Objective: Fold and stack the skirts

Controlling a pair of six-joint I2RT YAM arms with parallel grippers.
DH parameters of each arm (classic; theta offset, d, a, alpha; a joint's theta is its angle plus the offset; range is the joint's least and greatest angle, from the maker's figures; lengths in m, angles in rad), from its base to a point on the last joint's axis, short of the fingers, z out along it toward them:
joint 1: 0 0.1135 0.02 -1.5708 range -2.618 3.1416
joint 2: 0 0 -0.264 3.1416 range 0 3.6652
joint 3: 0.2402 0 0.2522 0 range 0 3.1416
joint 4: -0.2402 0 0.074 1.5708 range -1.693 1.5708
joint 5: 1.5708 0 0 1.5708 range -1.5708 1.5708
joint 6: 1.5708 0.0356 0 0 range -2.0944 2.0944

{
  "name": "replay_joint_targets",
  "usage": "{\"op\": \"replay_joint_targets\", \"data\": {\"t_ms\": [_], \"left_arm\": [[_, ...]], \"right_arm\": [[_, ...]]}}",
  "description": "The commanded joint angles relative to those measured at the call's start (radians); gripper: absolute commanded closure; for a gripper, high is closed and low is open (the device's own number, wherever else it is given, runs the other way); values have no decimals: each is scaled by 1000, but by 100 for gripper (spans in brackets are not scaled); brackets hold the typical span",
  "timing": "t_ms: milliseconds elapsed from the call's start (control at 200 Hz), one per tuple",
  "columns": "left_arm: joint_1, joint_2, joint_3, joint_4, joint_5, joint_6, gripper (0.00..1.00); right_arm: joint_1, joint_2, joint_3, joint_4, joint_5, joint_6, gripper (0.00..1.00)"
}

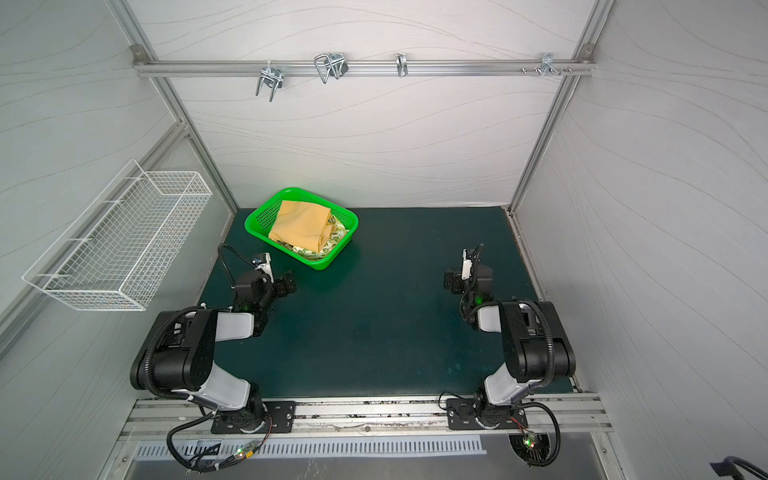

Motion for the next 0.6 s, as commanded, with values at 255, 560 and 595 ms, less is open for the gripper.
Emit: {"op": "replay_joint_targets", "data": {"t_ms": [255, 560, 595], "left_arm": [[-4, -49, 2, 36, -78, -10, 1], [-6, -175, 215, -628, -256, -101, 1], [-15, -176, 230, -664, -265, -102, 1]], "right_arm": [[58, -86, -15, -31, 183, -10, 1], [220, -278, 13, -191, 348, -73, 1], [233, -307, 5, -190, 335, -64, 1]]}}
